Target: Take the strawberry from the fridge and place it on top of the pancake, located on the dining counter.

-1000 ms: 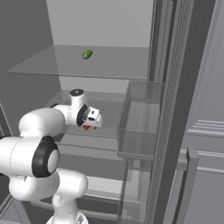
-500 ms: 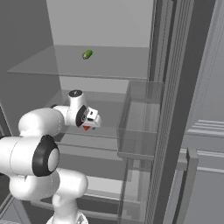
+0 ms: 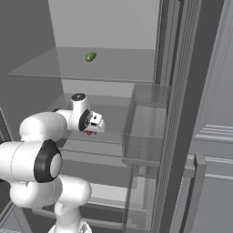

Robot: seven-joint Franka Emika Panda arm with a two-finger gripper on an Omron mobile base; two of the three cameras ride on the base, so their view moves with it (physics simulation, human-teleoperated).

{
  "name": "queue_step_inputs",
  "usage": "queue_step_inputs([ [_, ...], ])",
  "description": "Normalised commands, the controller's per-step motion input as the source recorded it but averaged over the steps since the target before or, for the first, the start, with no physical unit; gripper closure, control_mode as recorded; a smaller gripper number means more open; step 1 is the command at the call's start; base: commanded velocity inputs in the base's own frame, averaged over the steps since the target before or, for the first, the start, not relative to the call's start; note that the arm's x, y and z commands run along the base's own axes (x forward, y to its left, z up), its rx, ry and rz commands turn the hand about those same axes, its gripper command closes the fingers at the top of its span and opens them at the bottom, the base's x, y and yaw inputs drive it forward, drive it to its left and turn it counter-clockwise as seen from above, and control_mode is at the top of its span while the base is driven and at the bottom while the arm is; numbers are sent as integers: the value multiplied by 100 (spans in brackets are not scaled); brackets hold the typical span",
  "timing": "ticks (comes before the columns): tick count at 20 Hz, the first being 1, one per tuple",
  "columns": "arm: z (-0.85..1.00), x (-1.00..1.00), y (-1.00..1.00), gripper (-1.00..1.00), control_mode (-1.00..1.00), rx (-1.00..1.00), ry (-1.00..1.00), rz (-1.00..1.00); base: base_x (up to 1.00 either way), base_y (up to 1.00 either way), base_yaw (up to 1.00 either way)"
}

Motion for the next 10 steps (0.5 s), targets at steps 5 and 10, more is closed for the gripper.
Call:
queue_step_inputs([
  [5,0,-15,-2,100,-100,0,0,0,0,0,0],
  [10,28,-51,0,100,-100,0,0,0,0,0,0],
])
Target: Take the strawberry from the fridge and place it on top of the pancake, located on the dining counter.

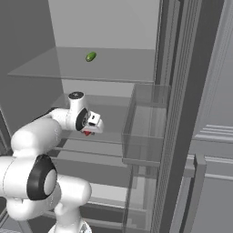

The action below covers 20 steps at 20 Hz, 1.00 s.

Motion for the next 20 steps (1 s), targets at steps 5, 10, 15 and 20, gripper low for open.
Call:
queue_step_inputs([
  [5,75,-87,0,100,-100,0,0,0,0,0,0],
  [10,100,-89,0,100,-100,0,0,0,0,0,0],
  [15,96,-100,1,100,-100,0,0,0,0,0,0],
  [20,79,-100,14,100,-100,0,2,0,0,0,0],
])
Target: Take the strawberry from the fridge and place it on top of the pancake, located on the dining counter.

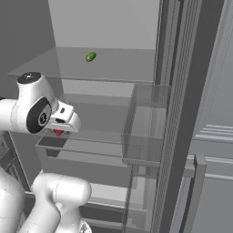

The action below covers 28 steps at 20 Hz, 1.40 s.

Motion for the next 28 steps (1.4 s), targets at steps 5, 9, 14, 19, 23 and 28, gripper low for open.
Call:
queue_step_inputs([
  [5,24,-98,10,100,-100,0,2,0,0,0,0],
  [9,-5,-51,-2,100,-100,0,-1,0,0,0,0],
  [14,0,0,0,100,-100,0,0,0,0,0,0],
  [19,0,-2,0,100,-100,0,0,0,0,0,0],
  [23,0,0,0,100,100,0,0,0,-39,0,0],
  [28,0,0,0,100,100,0,0,0,-81,-2,0],
])
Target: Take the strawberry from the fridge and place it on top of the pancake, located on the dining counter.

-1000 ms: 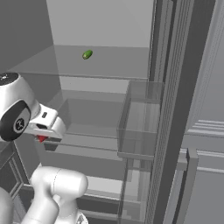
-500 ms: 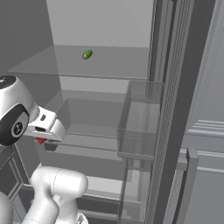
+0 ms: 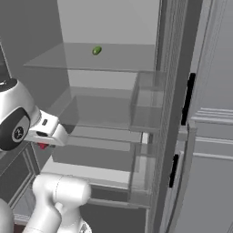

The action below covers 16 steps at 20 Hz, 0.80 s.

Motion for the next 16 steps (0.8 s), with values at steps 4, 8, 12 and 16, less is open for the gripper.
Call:
queue_step_inputs([
  [4,0,0,0,100,100,0,0,0,-95,0,0],
  [8,0,0,0,100,100,0,0,0,-100,0,0],
  [12,0,0,0,100,100,0,0,0,-100,0,7],
  [16,0,0,0,100,100,0,0,0,-100,0,30],
])
